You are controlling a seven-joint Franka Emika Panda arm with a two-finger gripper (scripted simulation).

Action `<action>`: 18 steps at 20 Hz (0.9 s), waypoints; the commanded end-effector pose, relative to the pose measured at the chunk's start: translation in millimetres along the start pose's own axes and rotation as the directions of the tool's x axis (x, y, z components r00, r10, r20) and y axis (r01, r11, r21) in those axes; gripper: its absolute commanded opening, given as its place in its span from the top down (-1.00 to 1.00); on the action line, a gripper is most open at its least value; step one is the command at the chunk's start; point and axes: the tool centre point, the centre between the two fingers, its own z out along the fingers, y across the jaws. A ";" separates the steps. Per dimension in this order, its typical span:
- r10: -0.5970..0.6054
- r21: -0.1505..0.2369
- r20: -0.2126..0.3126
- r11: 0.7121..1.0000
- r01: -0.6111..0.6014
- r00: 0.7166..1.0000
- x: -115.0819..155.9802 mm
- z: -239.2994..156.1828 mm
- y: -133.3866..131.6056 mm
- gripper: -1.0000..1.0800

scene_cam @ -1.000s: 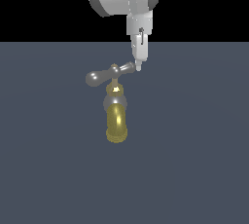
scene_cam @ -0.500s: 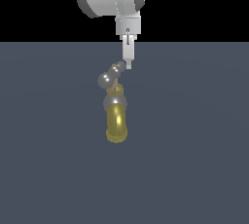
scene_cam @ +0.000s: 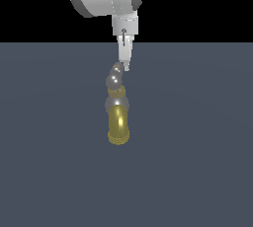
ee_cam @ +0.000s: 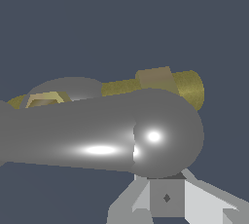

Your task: Turn on the faucet by rotating a designated handle.

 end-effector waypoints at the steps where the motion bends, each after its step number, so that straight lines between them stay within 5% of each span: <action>1: -0.044 0.003 -0.016 0.999 0.044 0.999 39.6 -1.6 -9.2 1.00; 18: -0.101 0.004 -0.039 0.995 0.101 0.994 130.6 -7.1 -56.9 1.00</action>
